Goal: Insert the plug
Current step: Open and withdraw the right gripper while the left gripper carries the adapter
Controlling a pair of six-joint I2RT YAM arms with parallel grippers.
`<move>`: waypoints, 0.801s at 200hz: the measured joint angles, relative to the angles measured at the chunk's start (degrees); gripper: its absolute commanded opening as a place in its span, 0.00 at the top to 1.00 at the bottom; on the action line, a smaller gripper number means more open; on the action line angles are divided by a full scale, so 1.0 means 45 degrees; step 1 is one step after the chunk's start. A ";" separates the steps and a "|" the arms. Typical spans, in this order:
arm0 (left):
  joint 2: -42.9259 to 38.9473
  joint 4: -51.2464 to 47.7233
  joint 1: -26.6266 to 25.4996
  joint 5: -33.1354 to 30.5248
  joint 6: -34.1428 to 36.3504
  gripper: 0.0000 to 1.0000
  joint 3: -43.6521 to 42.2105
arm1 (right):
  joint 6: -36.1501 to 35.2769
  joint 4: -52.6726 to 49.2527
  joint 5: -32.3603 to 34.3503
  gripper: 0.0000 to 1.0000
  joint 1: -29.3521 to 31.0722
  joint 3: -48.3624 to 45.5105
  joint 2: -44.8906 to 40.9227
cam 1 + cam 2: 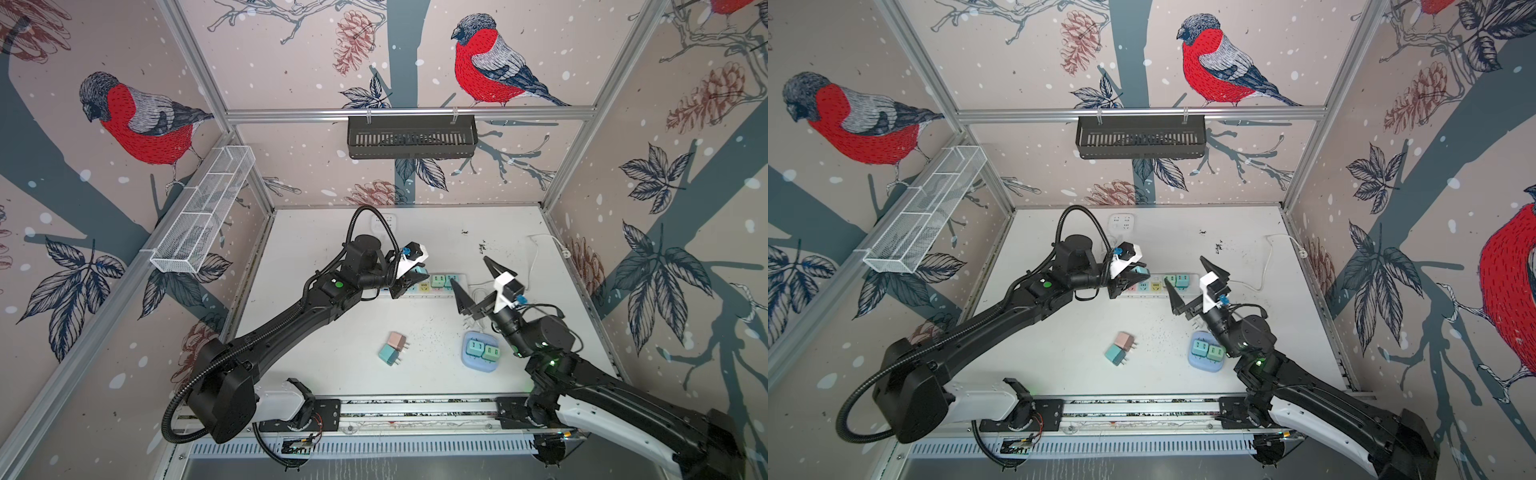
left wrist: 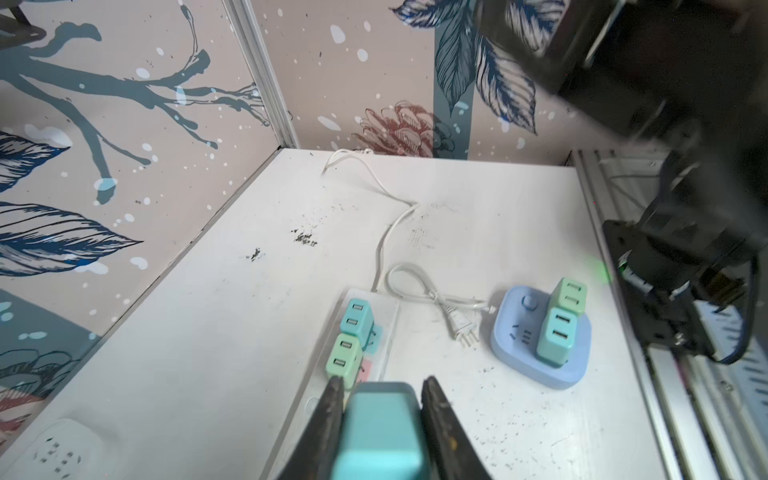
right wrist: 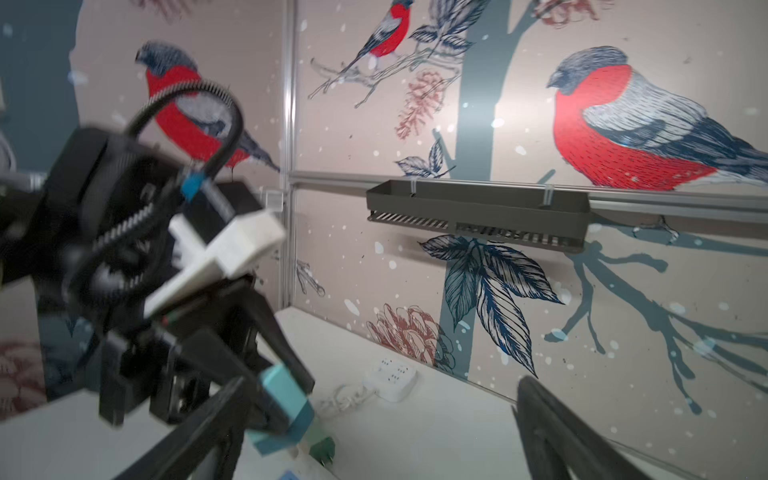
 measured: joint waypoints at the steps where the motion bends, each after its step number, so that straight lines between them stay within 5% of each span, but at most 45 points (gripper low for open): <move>1: 0.0000 0.0010 0.0000 -0.0015 0.0049 1.00 -0.0024 | 0.0199 -0.0053 0.0063 0.00 -0.0005 0.0015 -0.0097; 67: 0.1690 -0.1030 0.0010 -0.1005 0.3259 1.00 0.0850 | 0.7849 -0.2511 0.0704 0.00 -0.0019 0.1826 -0.0155; 160: 0.3138 -0.2973 0.0053 -0.2050 0.5440 1.00 0.1923 | 0.9802 -0.3264 0.0860 0.00 -0.0005 0.1919 0.1078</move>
